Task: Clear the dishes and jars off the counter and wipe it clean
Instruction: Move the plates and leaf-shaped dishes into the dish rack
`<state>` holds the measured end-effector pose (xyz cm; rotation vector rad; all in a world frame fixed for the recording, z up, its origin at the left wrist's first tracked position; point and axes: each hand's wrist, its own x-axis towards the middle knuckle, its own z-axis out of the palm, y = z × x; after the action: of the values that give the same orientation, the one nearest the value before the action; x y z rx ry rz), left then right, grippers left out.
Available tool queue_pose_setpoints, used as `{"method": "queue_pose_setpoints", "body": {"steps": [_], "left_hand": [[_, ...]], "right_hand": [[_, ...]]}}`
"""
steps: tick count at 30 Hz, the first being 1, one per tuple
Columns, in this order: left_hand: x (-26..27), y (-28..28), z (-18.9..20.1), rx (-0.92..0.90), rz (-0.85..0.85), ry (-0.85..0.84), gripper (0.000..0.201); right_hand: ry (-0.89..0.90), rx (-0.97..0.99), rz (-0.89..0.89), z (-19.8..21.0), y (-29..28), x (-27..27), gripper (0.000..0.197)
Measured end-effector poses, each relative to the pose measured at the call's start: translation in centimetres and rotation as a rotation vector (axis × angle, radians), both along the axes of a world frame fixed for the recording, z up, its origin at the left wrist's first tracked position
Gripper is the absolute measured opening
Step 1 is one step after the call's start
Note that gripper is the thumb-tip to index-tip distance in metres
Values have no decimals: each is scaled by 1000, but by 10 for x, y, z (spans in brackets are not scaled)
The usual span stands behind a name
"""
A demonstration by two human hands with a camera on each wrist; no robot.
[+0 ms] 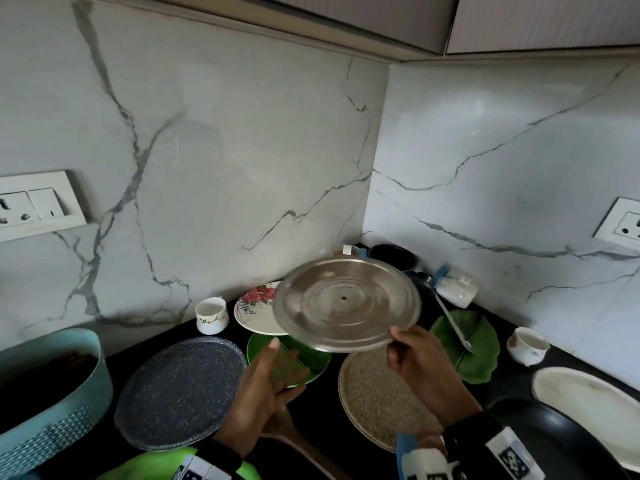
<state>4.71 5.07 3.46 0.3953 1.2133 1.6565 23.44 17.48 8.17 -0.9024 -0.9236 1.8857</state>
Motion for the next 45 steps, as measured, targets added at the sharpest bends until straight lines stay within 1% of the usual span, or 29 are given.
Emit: {"method": "queue_pose_setpoints", "body": {"steps": [3,4,5,6,7,9,10,12,14,17,20,24,25,28,29,30,31,32,33,34,36,37,38,39,40,41,43,44,45], "left_hand": [[-12,-9,6,80,-7,-131,40],[-18,-13,6,103,41,-195,46],[-26,-18,5,119,104,-228,57],[-33,-22,2,123,163,-226,62],[-40,-28,-1,114,224,-203,58],[-55,-40,-5,122,346,-117,41],[-62,-46,-6,129,402,-70,37],[-74,-58,-7,123,482,3,34],[-85,-69,-7,103,548,-12,34],[-91,-79,-6,108,605,-82,38],[-99,-78,-6,116,634,-90,38],[-108,-74,-12,155,679,-165,43],[-111,-74,-15,162,678,-181,44],[-115,-71,-21,175,644,-187,54],[-114,-70,-21,175,636,-197,52],[-112,-67,-22,174,633,-213,47],[-108,-65,-23,178,626,-231,45],[-105,-63,-23,199,607,-241,44],[-98,-59,-21,199,571,-241,43],[-89,-55,-16,201,523,-239,40],[-71,-46,-7,182,426,-200,26],[-61,-43,0,161,389,-169,19],[-48,-39,10,155,338,-148,17],[-38,-36,17,153,302,-142,19],[-27,-32,24,154,242,-117,25],[-16,-30,30,162,196,-119,35],[8,-20,34,175,70,-166,61],[19,-13,32,196,22,-149,69],[31,-3,29,240,-40,-195,64]], "right_hand": [[11,61,193,6,-18,-21,6],[12,73,263,4,-23,-28,3],[6,72,326,0,-27,-37,9],[-14,65,368,-6,-29,-45,12],[-46,51,379,-12,-30,-54,14],[-149,-12,337,-23,-24,-76,25],[-195,-57,296,-30,-17,-87,28],[-250,-162,208,-46,-1,-107,26],[-271,-254,129,-64,16,-126,21],[-300,-324,34,-85,36,-151,20],[-289,-332,13,-97,45,-173,21],[-236,-304,1,-103,52,-186,13],[-240,-300,1,-104,56,-188,14],[-284,-277,-57,-107,60,-187,50],[-276,-254,-84,-107,60,-186,58],[-171,-276,-88,-107,61,-181,61],[-109,-285,-78,-104,58,-173,60],[-104,-202,-62,-107,60,-168,48],[-127,-169,-50,-102,56,-157,33],[-159,-125,-45,-95,50,-147,29],[-148,-103,7,-81,41,-122,31],[-141,-77,14,-70,34,-110,30],[-149,-39,-5,-67,31,-92,28],[-132,-10,-1,-58,26,-77,27],[-124,23,-25,-52,21,-59,27],[-111,35,-39,-44,16,-43,26],[-75,47,-63,-31,9,-3,24],[-82,72,-76,-24,4,15,24],[-83,94,-107,-17,-3,38,25]]}}
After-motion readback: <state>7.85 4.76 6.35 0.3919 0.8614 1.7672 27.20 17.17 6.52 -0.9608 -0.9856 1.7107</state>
